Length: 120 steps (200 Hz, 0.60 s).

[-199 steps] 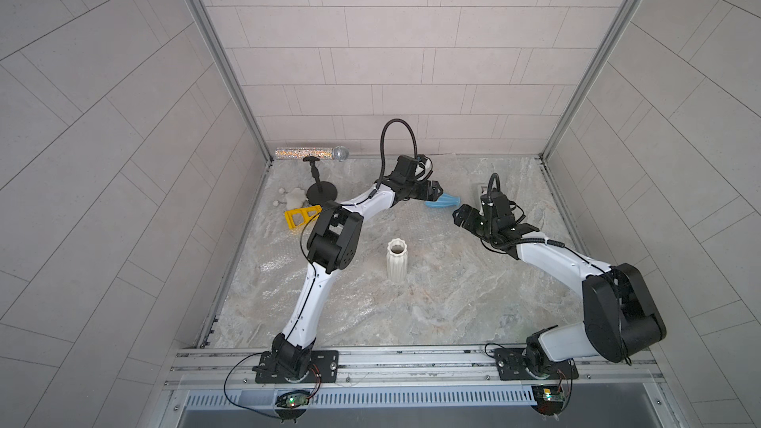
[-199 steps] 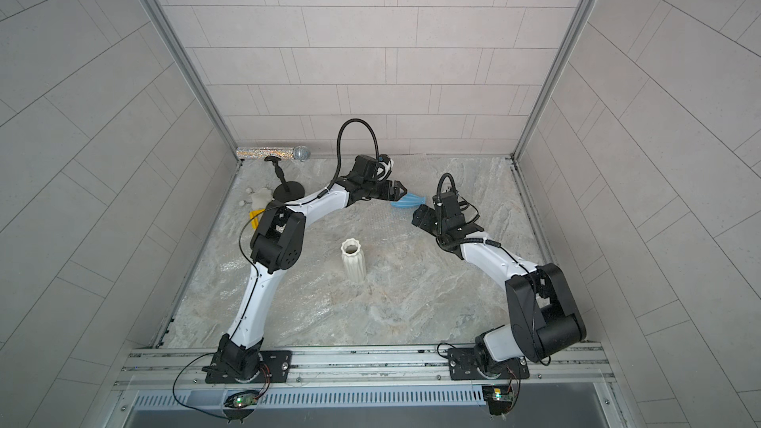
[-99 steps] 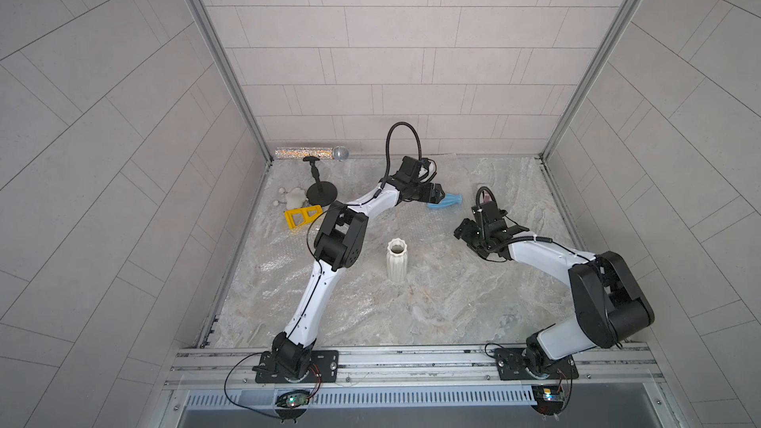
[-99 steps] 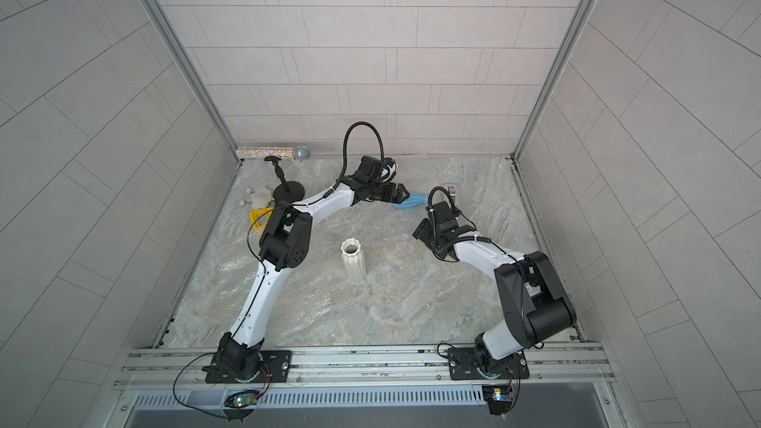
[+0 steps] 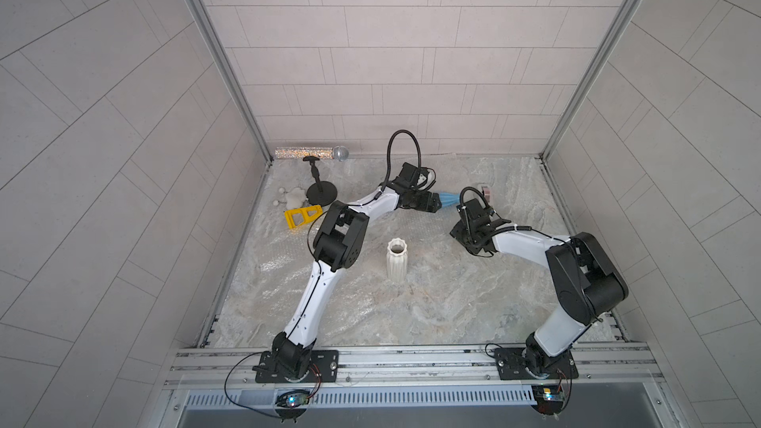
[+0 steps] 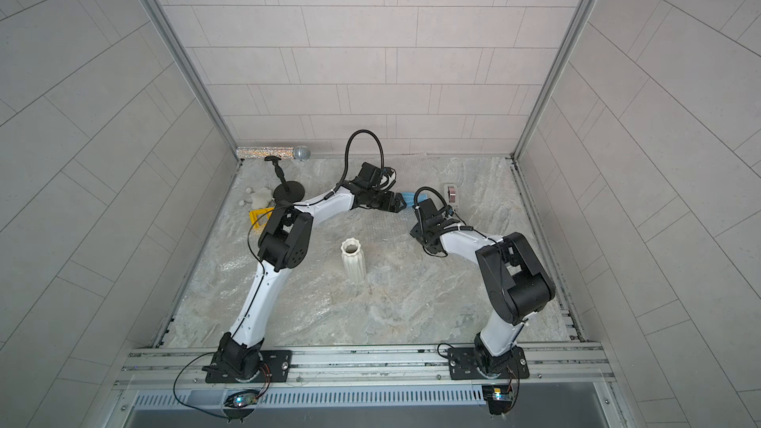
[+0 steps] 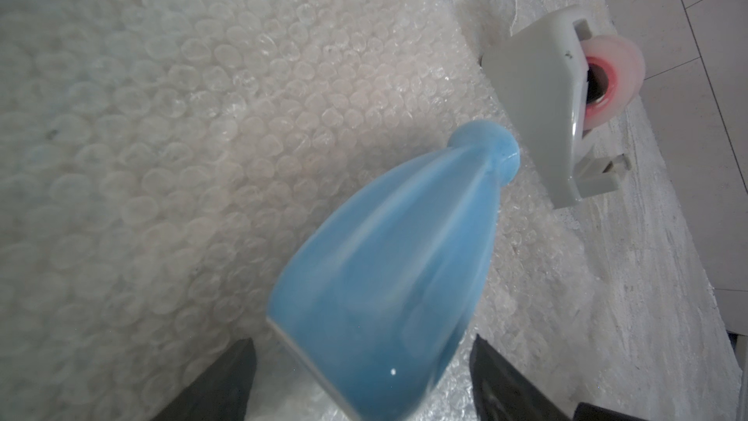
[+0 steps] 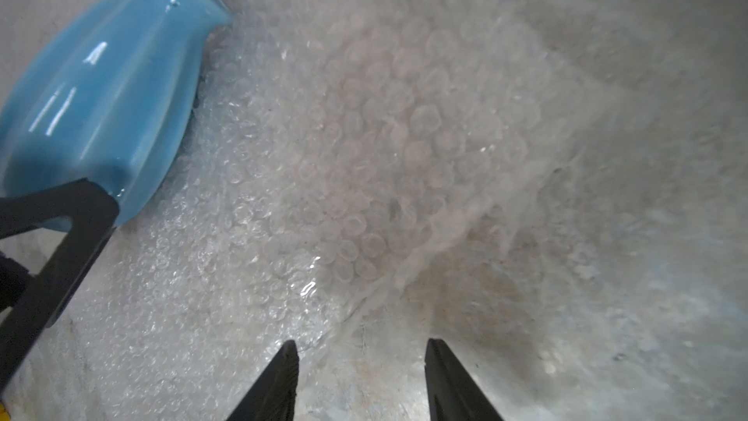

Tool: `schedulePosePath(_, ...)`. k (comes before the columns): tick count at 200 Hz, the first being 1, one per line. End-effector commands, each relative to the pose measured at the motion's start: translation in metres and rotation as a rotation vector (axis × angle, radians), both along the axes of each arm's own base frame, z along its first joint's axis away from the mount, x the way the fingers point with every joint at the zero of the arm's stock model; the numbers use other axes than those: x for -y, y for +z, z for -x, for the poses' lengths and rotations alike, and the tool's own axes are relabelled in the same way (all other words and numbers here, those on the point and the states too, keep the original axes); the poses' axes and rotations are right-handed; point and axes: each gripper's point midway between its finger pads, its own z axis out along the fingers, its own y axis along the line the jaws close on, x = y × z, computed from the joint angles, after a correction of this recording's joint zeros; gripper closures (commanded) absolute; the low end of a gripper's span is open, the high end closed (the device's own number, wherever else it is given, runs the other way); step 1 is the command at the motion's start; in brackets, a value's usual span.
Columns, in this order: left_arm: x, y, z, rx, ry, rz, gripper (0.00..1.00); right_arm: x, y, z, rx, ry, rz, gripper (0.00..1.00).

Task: Wrap vases in bubble wrap
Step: Move the bubble wrap to the center of the board.

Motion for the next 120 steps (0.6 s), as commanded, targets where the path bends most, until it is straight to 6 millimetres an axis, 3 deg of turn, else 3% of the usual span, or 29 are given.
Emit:
schedulePosePath(1,-0.006,0.023,0.005,0.035,-0.011,-0.011,0.11,0.008,-0.011,0.001,-0.019,-0.060,0.036,0.49)
schedulePosePath(66,-0.037,0.054,-0.015,0.096,0.078,0.068,0.08,0.004,-0.030,-0.006,-0.031,-0.078,0.046,0.56)
schedulePosePath(91,-0.059,0.038,-0.030,0.062,0.141,0.013,0.07,-0.001,-0.034,-0.012,-0.021,-0.072,0.024,0.59)
schedulePosePath(120,-0.074,0.022,-0.028,0.027,0.181,-0.045,0.07,-0.002,-0.034,-0.016,-0.004,-0.069,0.021,0.67)
